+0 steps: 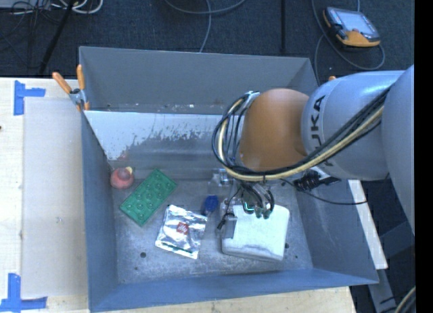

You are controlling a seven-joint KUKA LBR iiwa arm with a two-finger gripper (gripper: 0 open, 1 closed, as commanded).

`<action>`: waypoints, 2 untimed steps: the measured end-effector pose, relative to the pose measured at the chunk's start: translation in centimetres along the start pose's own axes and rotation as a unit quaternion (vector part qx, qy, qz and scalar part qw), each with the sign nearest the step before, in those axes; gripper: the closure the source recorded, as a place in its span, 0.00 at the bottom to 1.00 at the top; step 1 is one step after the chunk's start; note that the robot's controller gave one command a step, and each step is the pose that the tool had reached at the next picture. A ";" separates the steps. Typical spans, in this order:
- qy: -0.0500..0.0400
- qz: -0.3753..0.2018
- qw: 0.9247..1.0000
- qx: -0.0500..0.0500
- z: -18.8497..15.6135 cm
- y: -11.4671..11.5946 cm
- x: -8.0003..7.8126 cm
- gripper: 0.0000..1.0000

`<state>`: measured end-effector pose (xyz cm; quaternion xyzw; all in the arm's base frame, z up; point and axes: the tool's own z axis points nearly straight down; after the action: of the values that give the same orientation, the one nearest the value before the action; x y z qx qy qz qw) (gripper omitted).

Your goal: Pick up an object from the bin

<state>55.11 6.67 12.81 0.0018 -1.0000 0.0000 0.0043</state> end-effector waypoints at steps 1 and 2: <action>-0.004 0.050 0.999 -0.001 6.1 6.4 -3.3 0.00; -0.005 0.052 0.999 -0.001 5.8 6.2 -3.4 1.00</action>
Offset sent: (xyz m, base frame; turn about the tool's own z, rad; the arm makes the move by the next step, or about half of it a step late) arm 0.0333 0.0608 -0.0581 0.1043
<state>58.47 12.85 6.98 -0.0503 -0.9987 -0.0005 -0.0005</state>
